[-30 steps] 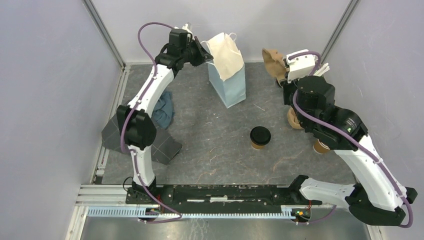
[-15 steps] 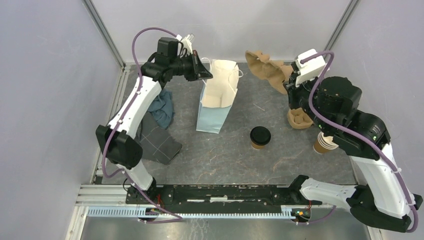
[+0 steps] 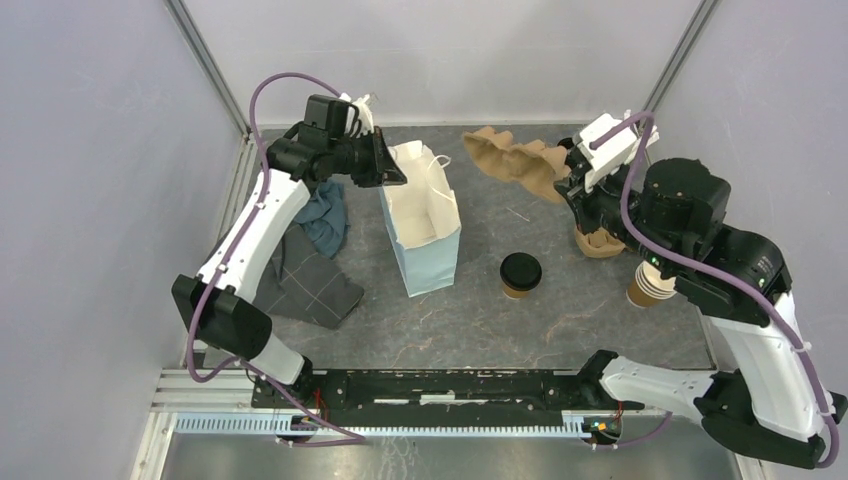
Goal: Pack the takeout coffee
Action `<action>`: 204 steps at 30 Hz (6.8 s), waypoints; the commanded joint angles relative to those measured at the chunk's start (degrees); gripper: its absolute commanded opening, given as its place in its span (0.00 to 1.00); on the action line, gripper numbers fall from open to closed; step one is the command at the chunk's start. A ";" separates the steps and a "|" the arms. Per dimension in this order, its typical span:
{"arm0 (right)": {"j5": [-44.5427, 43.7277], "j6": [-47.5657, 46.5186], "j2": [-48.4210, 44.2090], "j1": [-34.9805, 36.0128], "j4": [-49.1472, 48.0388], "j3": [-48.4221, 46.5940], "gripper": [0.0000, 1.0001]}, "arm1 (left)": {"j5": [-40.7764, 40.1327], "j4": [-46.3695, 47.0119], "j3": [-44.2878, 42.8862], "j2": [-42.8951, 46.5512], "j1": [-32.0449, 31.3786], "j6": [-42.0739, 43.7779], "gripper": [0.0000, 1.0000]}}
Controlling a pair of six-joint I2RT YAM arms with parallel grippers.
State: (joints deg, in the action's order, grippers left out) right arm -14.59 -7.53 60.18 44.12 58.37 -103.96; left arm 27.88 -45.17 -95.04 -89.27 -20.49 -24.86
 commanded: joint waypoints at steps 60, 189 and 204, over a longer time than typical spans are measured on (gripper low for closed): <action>5.64 9.81 -11.18 -0.09 -9.45 13.09 0.00 | -48.63 -7.36 -5.88 4.10 -16.42 9.60 0.02; 41.29 11.83 20.89 -1.69 -9.83 17.92 0.00 | -10.43 -2.74 8.31 10.49 -21.29 11.04 0.02; 15.39 15.20 23.35 -1.76 -1.02 -1.37 0.58 | -8.80 -2.93 7.93 8.28 -14.77 7.76 0.02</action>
State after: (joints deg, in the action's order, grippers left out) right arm 8.67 6.11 85.67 42.26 54.74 -98.32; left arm 16.95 -49.12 -85.49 -79.92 -36.23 -15.79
